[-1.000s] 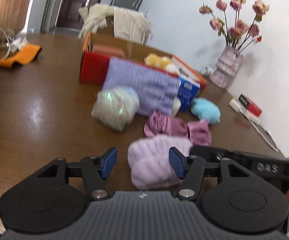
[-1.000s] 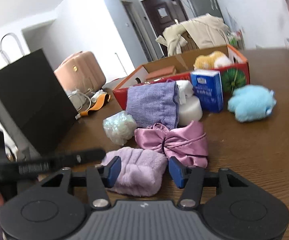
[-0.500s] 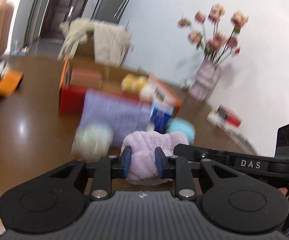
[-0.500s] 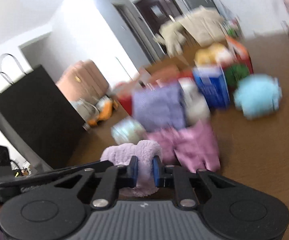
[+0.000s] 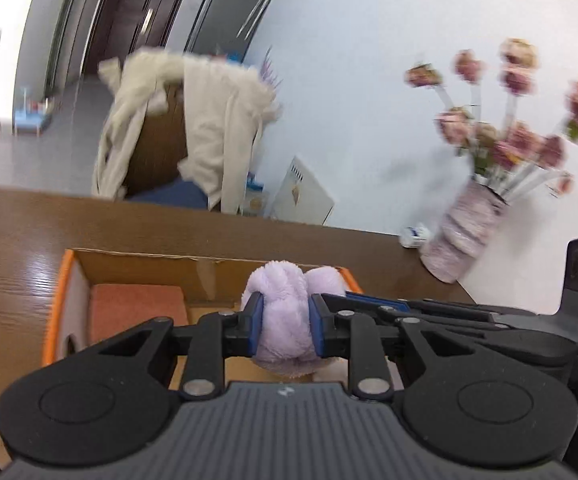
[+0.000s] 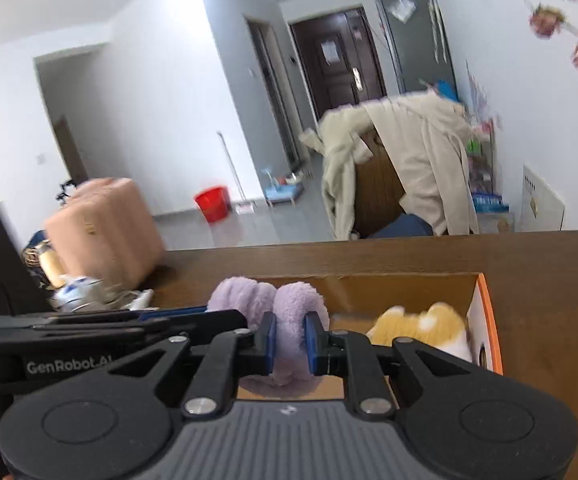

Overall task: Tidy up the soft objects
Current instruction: 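Carry the towel roll with the right tool into the cardboard box and release, then reach the right tool to the pink satin bow scrunchie and grasp it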

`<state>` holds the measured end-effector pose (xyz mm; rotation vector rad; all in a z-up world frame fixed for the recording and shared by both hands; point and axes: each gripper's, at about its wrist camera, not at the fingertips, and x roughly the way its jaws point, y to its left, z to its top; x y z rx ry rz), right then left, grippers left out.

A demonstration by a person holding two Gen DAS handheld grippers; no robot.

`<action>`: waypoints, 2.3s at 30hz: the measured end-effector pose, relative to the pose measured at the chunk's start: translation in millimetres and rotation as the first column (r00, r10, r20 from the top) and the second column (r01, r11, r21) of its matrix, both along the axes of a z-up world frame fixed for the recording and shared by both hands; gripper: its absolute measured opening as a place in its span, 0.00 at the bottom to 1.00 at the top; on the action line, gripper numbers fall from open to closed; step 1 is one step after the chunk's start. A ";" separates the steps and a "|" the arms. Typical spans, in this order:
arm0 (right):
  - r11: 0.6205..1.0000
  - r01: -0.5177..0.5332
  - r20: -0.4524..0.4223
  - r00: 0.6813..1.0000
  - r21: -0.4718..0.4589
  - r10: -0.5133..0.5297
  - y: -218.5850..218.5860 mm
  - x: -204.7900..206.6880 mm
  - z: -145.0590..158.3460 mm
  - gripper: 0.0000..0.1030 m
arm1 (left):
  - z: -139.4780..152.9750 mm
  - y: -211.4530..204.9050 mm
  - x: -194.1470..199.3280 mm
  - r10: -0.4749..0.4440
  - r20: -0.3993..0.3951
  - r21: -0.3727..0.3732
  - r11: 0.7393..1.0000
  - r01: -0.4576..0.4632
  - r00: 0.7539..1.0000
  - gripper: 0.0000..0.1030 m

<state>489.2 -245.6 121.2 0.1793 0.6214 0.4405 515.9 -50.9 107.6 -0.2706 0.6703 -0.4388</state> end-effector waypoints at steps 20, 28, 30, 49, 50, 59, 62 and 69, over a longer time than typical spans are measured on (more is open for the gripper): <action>0.992 0.067 -0.195 0.977 -0.103 -0.086 1.9 129.7 -83.9 0.34 | -60.9 1.0 82.1 0.064 -0.154 0.135 0.990 -0.043 0.986 0.53; 0.993 0.082 -0.054 0.995 -0.082 -0.087 -17.2 62.2 2.3 0.47 | 27.8 16.3 8.9 0.086 0.007 0.196 0.977 -0.085 0.996 0.69; 0.992 0.089 -0.027 0.995 -0.092 -0.092 -26.1 38.6 24.1 0.50 | 44.8 23.3 -12.7 0.091 0.036 0.214 0.972 -0.096 0.995 0.70; 0.985 0.134 0.185 0.976 -0.108 -0.112 -60.4 -182.3 79.7 0.78 | 66.7 60.5 -239.9 0.156 0.238 0.231 0.950 -0.212 0.958 0.82; 0.985 0.132 0.201 0.974 -0.112 -0.108 -60.6 -198.1 74.3 0.78 | 60.3 61.4 -255.6 0.153 0.266 0.235 0.947 -0.217 0.952 0.85; 0.976 0.175 0.313 0.941 -0.128 -0.127 -61.3 -335.4 5.3 0.84 | -16.9 75.2 -386.1 0.203 0.413 0.226 0.922 -0.316 0.888 1.00; 0.979 0.179 0.349 0.928 -0.103 -0.133 -60.2 -372.4 -24.3 0.93 | -41.5 82.1 -406.6 0.202 0.388 0.207 0.931 -0.299 0.899 1.00; 0.975 0.187 0.317 0.938 -0.119 -0.141 -40.4 -401.0 -70.8 0.96 | -66.9 79.9 -420.8 0.174 0.355 0.241 0.932 -0.270 0.918 1.00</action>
